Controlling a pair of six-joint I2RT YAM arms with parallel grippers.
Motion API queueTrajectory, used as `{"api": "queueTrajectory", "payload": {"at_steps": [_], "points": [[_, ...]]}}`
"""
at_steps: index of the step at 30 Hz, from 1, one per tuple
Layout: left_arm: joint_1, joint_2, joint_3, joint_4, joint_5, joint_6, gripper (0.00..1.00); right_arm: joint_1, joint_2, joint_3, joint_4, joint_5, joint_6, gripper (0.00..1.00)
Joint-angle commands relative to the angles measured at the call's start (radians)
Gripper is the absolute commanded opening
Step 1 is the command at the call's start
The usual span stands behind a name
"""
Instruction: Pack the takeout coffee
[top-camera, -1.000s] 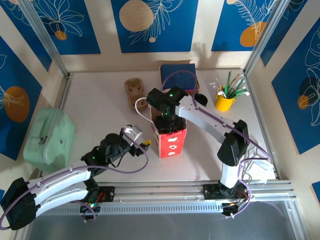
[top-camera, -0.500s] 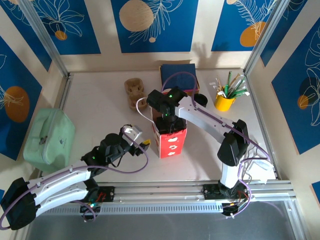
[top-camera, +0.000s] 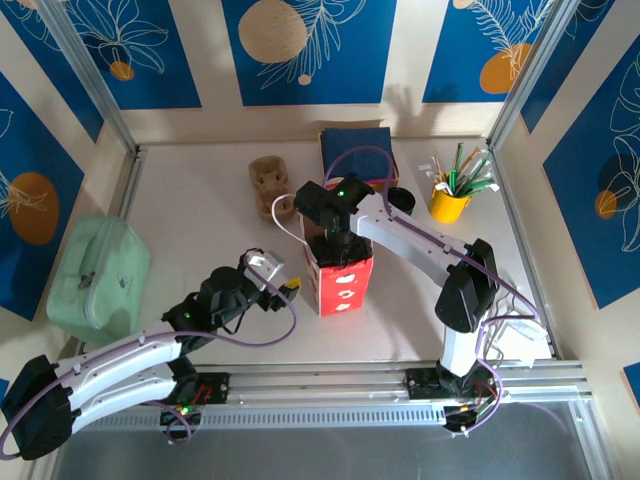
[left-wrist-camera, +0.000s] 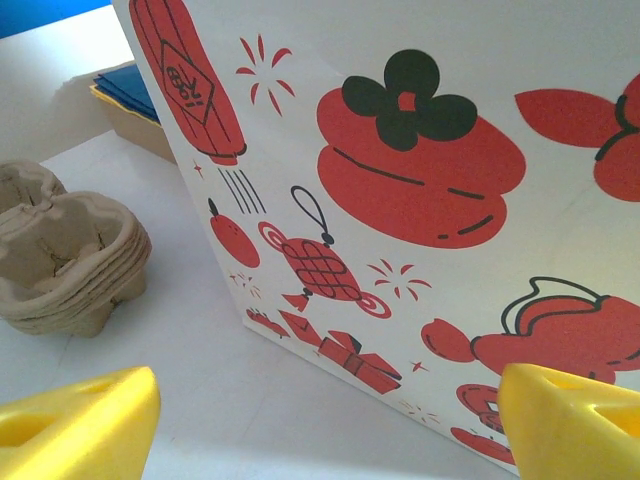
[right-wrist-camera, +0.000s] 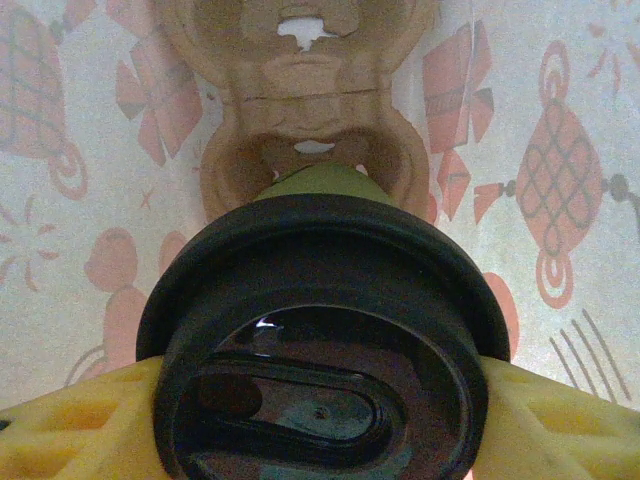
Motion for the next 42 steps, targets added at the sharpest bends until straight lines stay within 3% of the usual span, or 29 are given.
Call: {"api": "queueTrajectory", "payload": {"at_steps": [1, 42], "points": [[-0.007, -0.011, -0.010, -0.004, -0.017, 0.015, 0.88, -0.002, -0.029, 0.003, -0.017, -0.026, 0.016, 0.63], [-0.008, -0.009, -0.009, 0.000, -0.019, 0.021, 0.88, -0.011, -0.032, -0.020, 0.032, -0.039, 0.008, 0.63]]}}
